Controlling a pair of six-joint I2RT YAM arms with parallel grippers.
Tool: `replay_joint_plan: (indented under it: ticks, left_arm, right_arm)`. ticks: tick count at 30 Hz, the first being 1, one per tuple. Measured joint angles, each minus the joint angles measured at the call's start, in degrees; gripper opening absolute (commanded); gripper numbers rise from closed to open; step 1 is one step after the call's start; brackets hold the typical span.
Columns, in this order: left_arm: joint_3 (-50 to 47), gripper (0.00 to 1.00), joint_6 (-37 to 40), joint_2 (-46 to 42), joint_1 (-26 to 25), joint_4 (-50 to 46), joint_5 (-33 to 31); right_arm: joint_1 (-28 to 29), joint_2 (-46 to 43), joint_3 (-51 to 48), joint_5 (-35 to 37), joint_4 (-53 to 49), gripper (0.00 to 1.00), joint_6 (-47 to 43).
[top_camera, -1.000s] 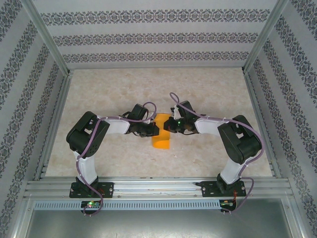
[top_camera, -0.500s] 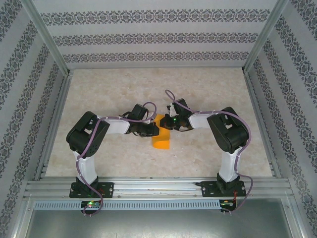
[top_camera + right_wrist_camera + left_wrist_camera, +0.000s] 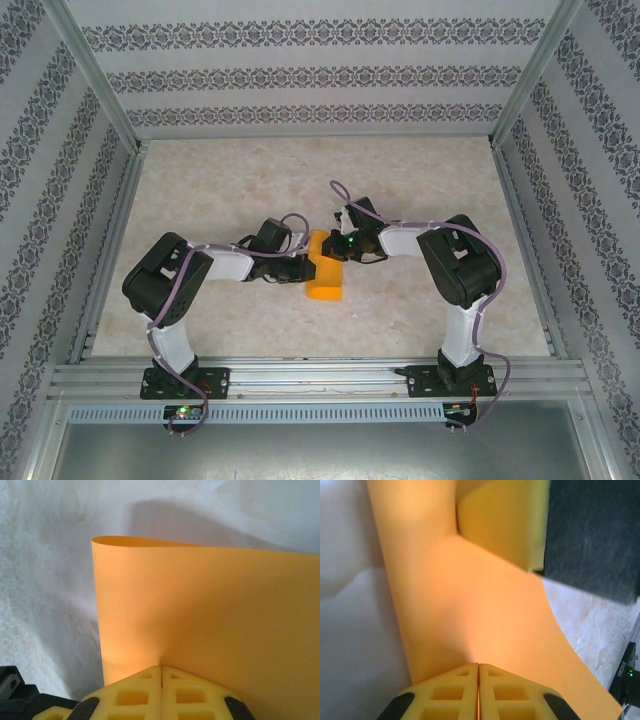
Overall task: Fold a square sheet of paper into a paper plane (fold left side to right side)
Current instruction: Hold the square sheet of paper at the center of the table, then first fold the square sheet of paper in half at the center of the table.
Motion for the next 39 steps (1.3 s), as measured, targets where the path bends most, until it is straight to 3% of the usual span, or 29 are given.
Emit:
replay_joint_plan:
  ticks: [15, 24, 32, 39]
  left_arm:
    - [-10.47, 0.10, -3.39, -8.24, -2.38, 2.71, -0.70]
    - [-7.45, 0.11, -3.67, -13.33, -2.89, -10.40, -2.86]
    - [1.95, 0.10, -2.58, -7.98, -2.86, -10.54, -2.03]
    - [2.67, 0.10, -1.95, -1.60, -2.86, -10.10, -1.60]
  right_arm:
    - [-0.37, 0.66, 1.16, -0.61, -1.07, 0.00, -2.54]
    - [-0.37, 0.66, 1.11, -0.66, -1.01, 0.00, -3.54]
    - [-0.35, 0.61, 0.94, -0.63, -0.72, 0.00, -3.54]
    - [-0.33, 0.57, 0.85, -0.63, -0.61, 0.00, -3.56]
